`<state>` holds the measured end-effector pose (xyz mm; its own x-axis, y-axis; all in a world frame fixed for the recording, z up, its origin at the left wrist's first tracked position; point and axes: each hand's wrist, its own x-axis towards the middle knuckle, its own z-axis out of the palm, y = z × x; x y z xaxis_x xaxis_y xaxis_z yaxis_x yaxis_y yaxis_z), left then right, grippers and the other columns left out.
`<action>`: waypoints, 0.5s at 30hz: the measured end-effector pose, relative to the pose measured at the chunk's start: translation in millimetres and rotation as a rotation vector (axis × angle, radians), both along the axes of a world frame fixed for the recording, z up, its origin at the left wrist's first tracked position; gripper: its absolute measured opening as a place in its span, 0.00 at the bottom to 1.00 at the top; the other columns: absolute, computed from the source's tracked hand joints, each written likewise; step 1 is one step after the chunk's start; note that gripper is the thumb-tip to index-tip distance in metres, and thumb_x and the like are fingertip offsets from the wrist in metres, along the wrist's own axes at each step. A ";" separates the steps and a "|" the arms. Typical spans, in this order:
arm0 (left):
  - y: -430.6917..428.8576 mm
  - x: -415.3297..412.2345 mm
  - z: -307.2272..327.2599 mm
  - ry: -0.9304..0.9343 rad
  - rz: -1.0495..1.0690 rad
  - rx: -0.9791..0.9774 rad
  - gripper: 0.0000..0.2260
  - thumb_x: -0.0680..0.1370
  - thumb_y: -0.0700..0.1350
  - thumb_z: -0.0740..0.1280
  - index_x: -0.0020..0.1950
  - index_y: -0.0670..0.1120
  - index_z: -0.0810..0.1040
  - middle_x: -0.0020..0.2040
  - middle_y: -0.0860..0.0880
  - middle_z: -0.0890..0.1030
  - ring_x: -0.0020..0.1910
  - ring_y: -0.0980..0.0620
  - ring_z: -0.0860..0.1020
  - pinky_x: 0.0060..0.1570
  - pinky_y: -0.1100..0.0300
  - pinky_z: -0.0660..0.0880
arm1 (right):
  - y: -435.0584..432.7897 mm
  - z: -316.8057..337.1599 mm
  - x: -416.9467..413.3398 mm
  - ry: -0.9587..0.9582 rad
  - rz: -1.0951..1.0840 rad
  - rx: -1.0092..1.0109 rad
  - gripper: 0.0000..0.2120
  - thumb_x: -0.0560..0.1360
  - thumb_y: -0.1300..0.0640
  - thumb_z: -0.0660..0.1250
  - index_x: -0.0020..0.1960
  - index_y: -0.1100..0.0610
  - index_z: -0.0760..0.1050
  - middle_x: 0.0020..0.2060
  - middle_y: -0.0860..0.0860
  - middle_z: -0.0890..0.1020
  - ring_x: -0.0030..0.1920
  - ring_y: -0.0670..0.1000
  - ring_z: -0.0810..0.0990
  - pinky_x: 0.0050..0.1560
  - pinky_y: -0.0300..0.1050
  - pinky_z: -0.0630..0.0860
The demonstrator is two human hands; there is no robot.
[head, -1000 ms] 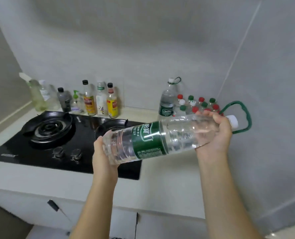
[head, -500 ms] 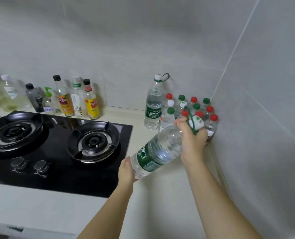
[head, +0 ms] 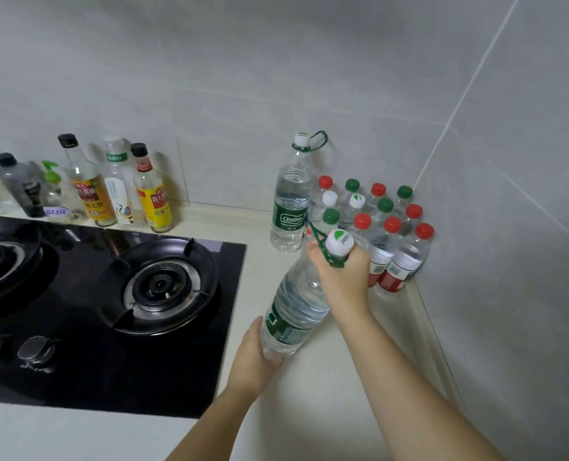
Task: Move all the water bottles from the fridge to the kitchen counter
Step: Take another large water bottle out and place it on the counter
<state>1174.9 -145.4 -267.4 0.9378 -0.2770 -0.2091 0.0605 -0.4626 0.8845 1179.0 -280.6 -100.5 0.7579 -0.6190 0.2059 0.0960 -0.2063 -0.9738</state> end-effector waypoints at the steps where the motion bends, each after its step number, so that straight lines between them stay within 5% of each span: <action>1: -1.6 0.6 -0.6 -0.011 0.009 0.000 0.22 0.67 0.52 0.75 0.56 0.61 0.70 0.51 0.62 0.78 0.49 0.63 0.78 0.45 0.67 0.74 | 1.4 -0.3 4.4 0.005 0.014 -0.019 0.04 0.72 0.64 0.73 0.41 0.63 0.79 0.34 0.51 0.81 0.37 0.45 0.78 0.39 0.37 0.75; 7: -10.5 20.7 -7.2 0.026 0.049 0.015 0.31 0.59 0.61 0.76 0.56 0.64 0.65 0.52 0.61 0.78 0.49 0.60 0.79 0.50 0.55 0.78 | 10.7 -0.2 38.9 0.041 0.077 -0.162 0.06 0.70 0.63 0.75 0.41 0.62 0.79 0.36 0.55 0.83 0.39 0.52 0.82 0.42 0.46 0.78; 15: -29.6 85.9 -16.1 0.005 0.060 0.039 0.37 0.60 0.57 0.79 0.65 0.55 0.67 0.48 0.61 0.78 0.49 0.53 0.80 0.51 0.56 0.77 | 2.6 1.4 93.2 0.046 0.140 -0.177 0.07 0.70 0.63 0.75 0.38 0.57 0.77 0.33 0.49 0.82 0.34 0.41 0.78 0.38 0.34 0.75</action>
<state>1260.7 -174.9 -283.5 0.9515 -0.2116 -0.2233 0.0936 -0.4923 0.8654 1272.2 -278.1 -99.1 0.8450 -0.4644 0.2652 0.0924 -0.3617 -0.9277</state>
